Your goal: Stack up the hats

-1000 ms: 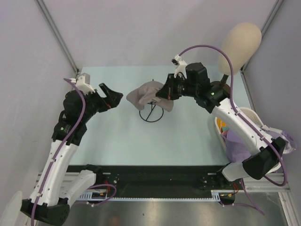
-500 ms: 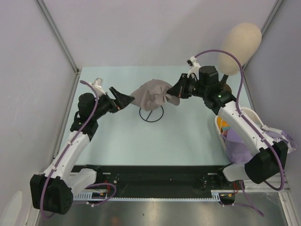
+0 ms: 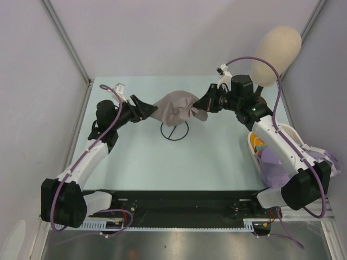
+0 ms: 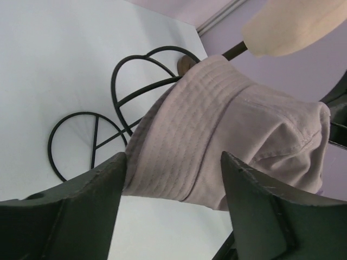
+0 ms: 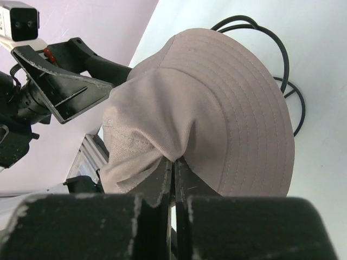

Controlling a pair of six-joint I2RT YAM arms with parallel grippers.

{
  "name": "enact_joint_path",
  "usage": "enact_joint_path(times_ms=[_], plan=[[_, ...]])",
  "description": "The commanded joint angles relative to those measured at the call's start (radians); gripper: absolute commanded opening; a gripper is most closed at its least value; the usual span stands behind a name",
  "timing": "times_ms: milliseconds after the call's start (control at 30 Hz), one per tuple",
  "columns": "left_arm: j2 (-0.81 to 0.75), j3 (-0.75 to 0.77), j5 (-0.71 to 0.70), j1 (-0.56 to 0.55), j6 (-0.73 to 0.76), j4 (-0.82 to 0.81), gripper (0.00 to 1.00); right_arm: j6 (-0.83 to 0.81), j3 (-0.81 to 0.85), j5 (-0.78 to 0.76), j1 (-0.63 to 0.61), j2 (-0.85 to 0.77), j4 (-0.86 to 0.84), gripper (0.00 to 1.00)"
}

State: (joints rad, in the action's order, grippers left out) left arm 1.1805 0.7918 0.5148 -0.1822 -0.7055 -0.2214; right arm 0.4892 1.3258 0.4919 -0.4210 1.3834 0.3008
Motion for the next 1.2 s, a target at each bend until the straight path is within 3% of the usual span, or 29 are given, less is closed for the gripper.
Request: enact_joint_path(times_ms=[0, 267, 533, 733, 800, 833, 867, 1000, 1167], plan=[[0.014, 0.061, 0.063, -0.02, 0.024, -0.096, 0.68, 0.002, 0.033, 0.024, 0.01, 0.016, -0.038, 0.0], [0.028, 0.081, 0.129, -0.022, 0.032, -0.079, 0.45, 0.0, 0.058, 0.019, 0.011, 0.032, -0.037, 0.0], [0.085, 0.153, 0.143, -0.063, 0.155, 0.106, 0.44, 0.002, 0.066, 0.01, 0.008, 0.039, -0.043, 0.0], [0.114, 0.199, 0.077, -0.092, 0.236, 0.26, 0.43, -0.004, 0.072, -0.007, -0.001, 0.032, -0.028, 0.0], [0.119, 0.196, 0.094, -0.095, 0.239, 0.254, 0.32, -0.015, 0.082, -0.016, -0.005, 0.031, -0.014, 0.0], [0.125, 0.196, 0.109, -0.097, 0.236, 0.248, 0.21, -0.029, 0.101, -0.022, -0.01, 0.031, 0.001, 0.0], [0.126, 0.199, 0.125, -0.1, 0.226, 0.238, 0.02, -0.034, 0.108, -0.027, -0.015, 0.029, 0.011, 0.0], [0.084, 0.219, 0.154, -0.106, 0.175, 0.186, 0.0, -0.061, 0.148, -0.076, -0.035, 0.0, 0.049, 0.0], [-0.033, 0.279, 0.08, -0.106, 0.098, 0.188, 0.0, -0.089, 0.125, -0.151, -0.03, -0.078, 0.087, 0.0]])
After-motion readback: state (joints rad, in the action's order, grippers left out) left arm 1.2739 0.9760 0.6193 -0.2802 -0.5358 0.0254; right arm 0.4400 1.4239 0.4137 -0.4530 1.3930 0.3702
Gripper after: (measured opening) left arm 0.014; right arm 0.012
